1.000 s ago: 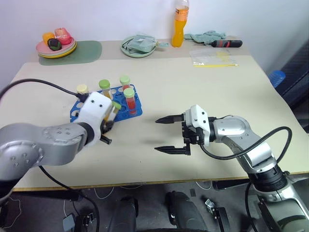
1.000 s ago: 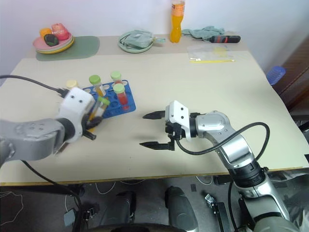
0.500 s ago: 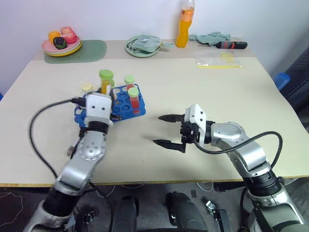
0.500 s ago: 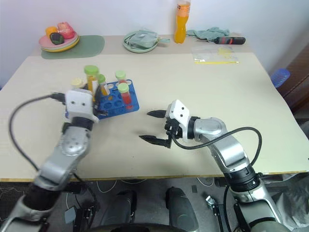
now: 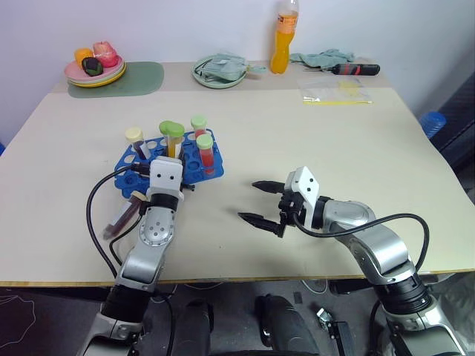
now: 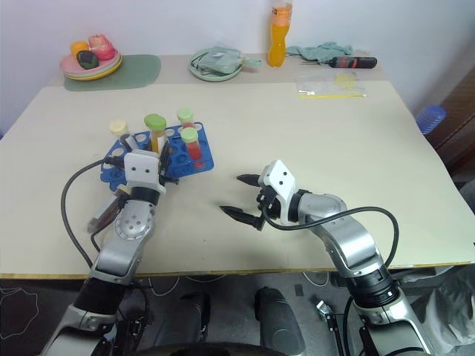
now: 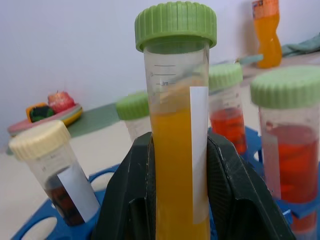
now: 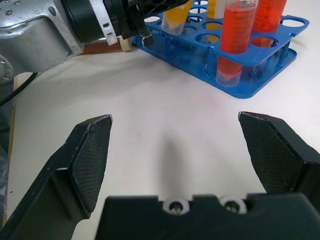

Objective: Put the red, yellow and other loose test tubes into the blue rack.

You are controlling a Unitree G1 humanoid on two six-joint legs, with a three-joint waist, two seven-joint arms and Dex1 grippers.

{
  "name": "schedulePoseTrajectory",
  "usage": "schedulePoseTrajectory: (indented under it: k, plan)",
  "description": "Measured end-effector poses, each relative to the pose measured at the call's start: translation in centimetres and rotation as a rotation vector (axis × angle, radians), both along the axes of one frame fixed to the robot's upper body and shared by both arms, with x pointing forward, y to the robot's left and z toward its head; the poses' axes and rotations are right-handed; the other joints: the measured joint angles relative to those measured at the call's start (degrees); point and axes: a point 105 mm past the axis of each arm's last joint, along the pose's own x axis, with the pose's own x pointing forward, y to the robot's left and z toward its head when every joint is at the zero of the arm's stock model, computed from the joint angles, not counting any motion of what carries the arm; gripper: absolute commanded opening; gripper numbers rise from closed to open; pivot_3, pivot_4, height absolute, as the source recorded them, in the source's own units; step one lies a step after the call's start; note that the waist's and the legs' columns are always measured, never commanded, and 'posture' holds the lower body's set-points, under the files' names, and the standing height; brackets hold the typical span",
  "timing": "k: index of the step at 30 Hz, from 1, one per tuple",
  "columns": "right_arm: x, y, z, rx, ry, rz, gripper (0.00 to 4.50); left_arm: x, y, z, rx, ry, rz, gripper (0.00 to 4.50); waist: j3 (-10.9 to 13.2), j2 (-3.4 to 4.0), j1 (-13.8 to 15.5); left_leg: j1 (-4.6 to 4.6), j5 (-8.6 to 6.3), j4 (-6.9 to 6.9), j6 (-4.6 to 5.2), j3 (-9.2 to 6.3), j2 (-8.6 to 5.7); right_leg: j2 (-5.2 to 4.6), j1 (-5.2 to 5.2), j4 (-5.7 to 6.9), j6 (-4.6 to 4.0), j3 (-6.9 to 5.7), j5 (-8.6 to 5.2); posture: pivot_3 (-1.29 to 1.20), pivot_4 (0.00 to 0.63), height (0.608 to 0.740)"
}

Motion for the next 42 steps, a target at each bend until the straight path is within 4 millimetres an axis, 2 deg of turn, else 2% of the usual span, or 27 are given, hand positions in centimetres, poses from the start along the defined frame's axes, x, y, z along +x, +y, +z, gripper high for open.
schedulePoseTrajectory:
  k: [12, 25, 28, 30, 32, 37, 40, 42]
  plan:
    - [-0.2, 0.5, 0.3, 0.016, -0.008, 0.004, 4.50, 0.9, -0.4, -0.7, -0.029, -0.040, -0.039, 0.77, 0.0, 0.00, 0.0, 0.02, 0.00, 0.01, 0.00, 0.00, 0.00, 0.00, 0.00, 0.03, 0.00, -0.01, 0.00, 0.00, 0.150, 0.740]
    - [-0.2, 0.5, 0.4, 0.017, -0.009, -0.001, 4.50, 1.0, 0.4, -1.4, -0.164, -0.097, -0.076, 0.77, 0.0, 0.01, -0.1, 0.04, 0.00, 0.02, 0.00, 0.00, 0.00, 0.00, 0.02, 0.04, 0.00, -0.01, 0.00, 0.00, 0.150, 0.740]
    - [-0.2, 0.5, 0.4, 0.018, -0.009, 0.000, 4.50, 1.2, 0.4, -2.5, -0.162, -0.061, -0.075, 2.21, 0.0, 0.01, -0.1, 0.03, 0.00, 0.02, 0.00, -0.01, 0.00, 0.01, 0.02, 0.05, 0.01, -0.02, 0.00, 0.00, 0.150, 0.740]
    - [-0.2, 0.6, 0.4, 0.021, -0.009, 0.001, 4.50, 1.2, 0.5, -2.5, -0.163, -0.063, -0.072, 3.34, 0.0, 0.01, -0.1, 0.03, 0.00, 0.02, 0.00, -0.01, 0.00, 0.01, 0.02, 0.05, 0.01, -0.02, 0.00, 0.00, 0.150, 0.740]
    - [-0.2, 0.6, 0.4, 0.022, -0.009, 0.002, 4.50, 1.1, 0.6, -2.4, -0.162, -0.073, -0.068, 4.27, 0.0, 0.01, -0.1, 0.03, 0.00, 0.02, 0.00, -0.02, 0.00, 0.01, 0.02, 0.05, 0.01, -0.02, 0.00, 0.00, 0.150, 0.740]
    - [-0.2, 0.7, 0.4, 0.026, -0.010, 0.004, 4.50, 0.5, 1.0, -2.0, -0.171, -0.089, -0.061, 4.27, 0.0, 0.01, -0.2, 0.03, 0.00, 0.02, 0.00, -0.02, 0.01, 0.01, 0.02, 0.06, 0.01, -0.01, 0.00, 0.00, 0.150, 0.740]
    - [-0.2, 0.9, 0.6, 0.031, -0.013, 0.010, 4.50, -0.6, 1.7, -0.4, -0.172, -0.131, -0.056, 4.27, 0.0, 0.01, -0.3, 0.03, 0.00, 0.02, 0.00, -0.03, 0.02, 0.02, 0.02, 0.08, 0.01, -0.02, 0.00, 0.00, 0.150, 0.740]
    - [-0.2, 1.0, 0.6, 0.032, -0.015, 0.012, 4.50, -1.8, 2.4, 1.5, -0.162, -0.177, -0.057, 4.27, 0.0, 0.01, -0.3, 0.03, 0.00, 0.02, 0.00, -0.04, 0.03, 0.03, 0.02, 0.09, 0.00, -0.02, 0.00, 0.00, 0.150, 0.740]
